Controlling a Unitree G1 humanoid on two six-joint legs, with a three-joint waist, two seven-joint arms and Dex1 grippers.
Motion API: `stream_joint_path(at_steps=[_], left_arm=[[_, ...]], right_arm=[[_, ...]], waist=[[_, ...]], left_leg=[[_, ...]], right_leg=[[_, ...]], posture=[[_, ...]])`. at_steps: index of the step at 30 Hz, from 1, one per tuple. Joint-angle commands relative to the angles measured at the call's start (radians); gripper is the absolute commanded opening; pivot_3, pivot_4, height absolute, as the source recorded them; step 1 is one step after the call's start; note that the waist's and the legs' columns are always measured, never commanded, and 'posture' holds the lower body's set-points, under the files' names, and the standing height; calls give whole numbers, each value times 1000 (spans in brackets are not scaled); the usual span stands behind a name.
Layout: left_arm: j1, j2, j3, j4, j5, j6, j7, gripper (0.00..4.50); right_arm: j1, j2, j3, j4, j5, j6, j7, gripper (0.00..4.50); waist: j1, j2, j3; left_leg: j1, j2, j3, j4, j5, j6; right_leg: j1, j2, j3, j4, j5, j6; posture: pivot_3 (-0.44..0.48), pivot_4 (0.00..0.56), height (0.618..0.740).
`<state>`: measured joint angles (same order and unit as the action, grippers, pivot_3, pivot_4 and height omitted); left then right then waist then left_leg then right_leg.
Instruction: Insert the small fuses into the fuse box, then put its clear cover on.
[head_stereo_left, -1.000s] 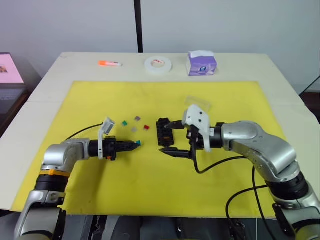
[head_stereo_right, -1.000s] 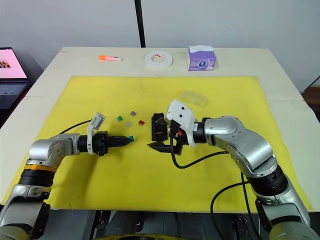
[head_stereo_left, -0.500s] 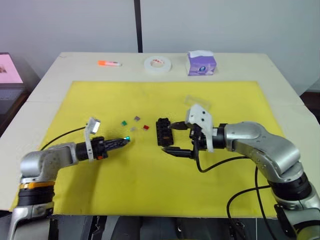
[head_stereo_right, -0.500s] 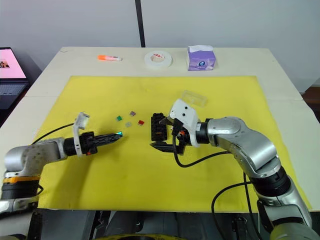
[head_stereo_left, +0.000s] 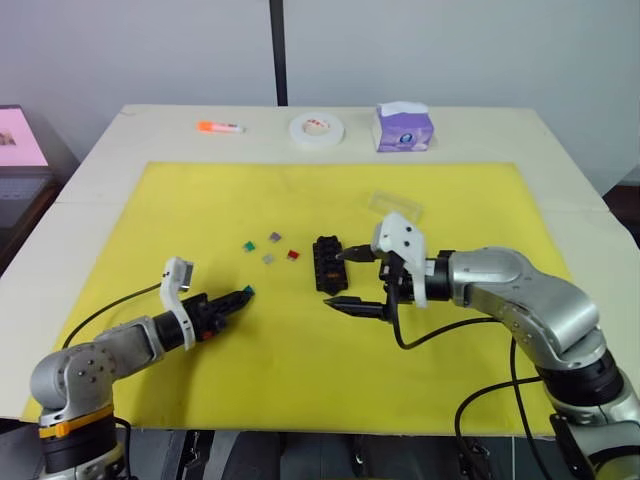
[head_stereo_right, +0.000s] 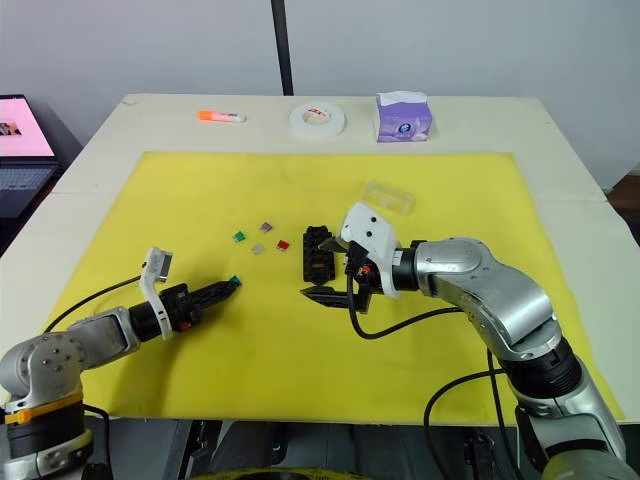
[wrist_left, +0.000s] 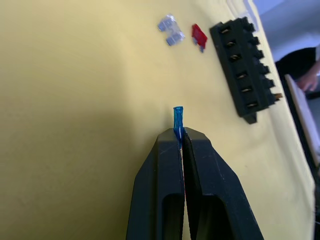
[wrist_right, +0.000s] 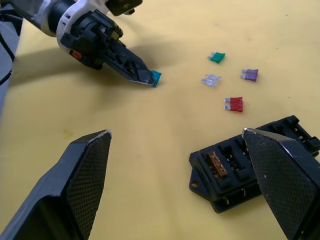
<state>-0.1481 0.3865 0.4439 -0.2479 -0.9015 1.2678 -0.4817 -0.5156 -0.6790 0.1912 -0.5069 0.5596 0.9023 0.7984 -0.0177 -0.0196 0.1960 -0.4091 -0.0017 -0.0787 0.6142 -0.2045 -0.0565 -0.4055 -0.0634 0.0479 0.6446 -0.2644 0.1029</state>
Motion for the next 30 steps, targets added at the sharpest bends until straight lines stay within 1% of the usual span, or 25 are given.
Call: stream_joint_path(at_steps=[1, 2, 3, 5, 7, 8, 9, 10, 12, 15, 17, 19, 21, 24, 30], left_arm=[[27, 34, 0, 32, 23, -48, -6, 515], [30, 54, 3, 33, 7, -43, -25, 741], [33, 78, 5, 33, -6, -41, -50, 1067], [50, 165, -5, 41, -9, -55, -129, 1667], [96, 304, -49, 36, 34, -116, -263, 1667], [134, 393, -81, 37, 77, -185, -362, 1667], [162, 462, -104, 44, 110, -247, -445, 1667], [174, 512, -120, 61, 133, -299, -507, 1667], [148, 559, -147, 116, 166, -383, -580, 1667], [61, 581, -216, 195, 216, -493, -690, 1667], [-3, 578, -287, 227, 246, -524, -747, 1667], [-61, 566, -352, 258, 277, -545, -790, 1667], [-116, 550, -399, 300, 309, -573, -816, 1667], [-209, 519, -449, 359, 325, -574, -854, 1667], [-256, 480, -501, 380, 349, -571, -890, 1667]], right_arm=[[-14, 2, -8, -8, -4, -25, 10, 4500], [-13, 1, -10, -9, -4, -24, 10, 4500], [-13, 0, -11, -9, -5, -24, 11, 4500], [-11, -2, -14, -12, -3, -21, 11, 4500], [-9, -6, -20, -14, 0, -18, 12, 4500], [-9, -8, -23, -14, 1, -17, 13, 4500], [-8, -10, -25, -14, 2, -17, 14, 4500], [-8, -11, -26, -13, 3, -18, 15, 4500], [-10, -9, -26, -9, 3, -19, 16, 4500], [-23, 3, -18, 3, -1, -21, 14, 4500], [-34, 11, -15, 10, 0, -19, 13, 4500], [-40, 13, -13, 9, 1, -15, 14, 4500], [-42, 9, -14, 4, 4, -9, 16, 4500], [-40, 0, -27, -16, 14, 14, 11, 4500], [-24, -3, -46, -51, 36, 51, -14, 4500]], waist=[[-1, 0, 0], [-2, 0, 0], [-3, 0, 0], [-7, 0, 0], [-19, -1, 0], [-26, -1, 0], [-29, -1, 0], [-29, 0, 0], [-25, 0, 0], [-14, 1, 0], [-8, 1, 0], [-2, 0, 0], [0, 0, 0], [4, 0, 0], [-6, 0, 0]], left_leg=[[0, 0, 0, 0, 0, 0], [0, 0, 0, 0, 0, 0], [0, 0, 0, 0, 0, 0], [0, 1, 0, 0, 0, 0], [0, 1, 1, -1, 0, 0], [0, 2, 1, -2, 0, 0], [0, 2, 1, -3, 0, 0], [0, 2, 2, -4, 0, 0], [0, 2, 3, -5, 0, 0], [-1, 2, 2, -4, 0, -1], [-4, 8, 2, -5, -1, -1], [-10, 8, 4, -4, 0, -1], [-19, 7, 8, -2, 0, 0], [-21, 4, 10, -2, 0, 0], [-19, 11, 10, -1, 0, 0]], right_leg=[[0, 0, 0, 0, 0, 0], [0, 0, 0, 0, 0, 0], [0, 0, 0, 0, 0, -1], [-1, 1, 0, 0, 0, -1], [-2, 1, 0, 0, 0, -2], [-2, 1, 0, 0, 0, -3], [-3, 1, 1, 0, -1, -4], [-4, 1, 1, 0, -1, -5], [-6, 0, 2, 0, -1, -6], [-8, -2, 0, -4, -1, -6], [-7, -2, -2, -13, 2, -11], [-6, -3, -3, -15, 4, -13], [-15, -3, -1, -15, 6, -10], [-19, -2, -1, -13, 10, 1], [-19, 6, -1, -10, 10, 0]], posture=[[0, 150, 740], [0, 150, 740], [0, 150, 740], [0, 150, 740], [0, 150, 740], [0, 150, 740], [0, 150, 740], [0, 150, 740], [0, 150, 740], [0, 150, 740], [0, 150, 740], [0, 150, 740], [0, 150, 740], [0, 150, 740], [0, 150, 740]])
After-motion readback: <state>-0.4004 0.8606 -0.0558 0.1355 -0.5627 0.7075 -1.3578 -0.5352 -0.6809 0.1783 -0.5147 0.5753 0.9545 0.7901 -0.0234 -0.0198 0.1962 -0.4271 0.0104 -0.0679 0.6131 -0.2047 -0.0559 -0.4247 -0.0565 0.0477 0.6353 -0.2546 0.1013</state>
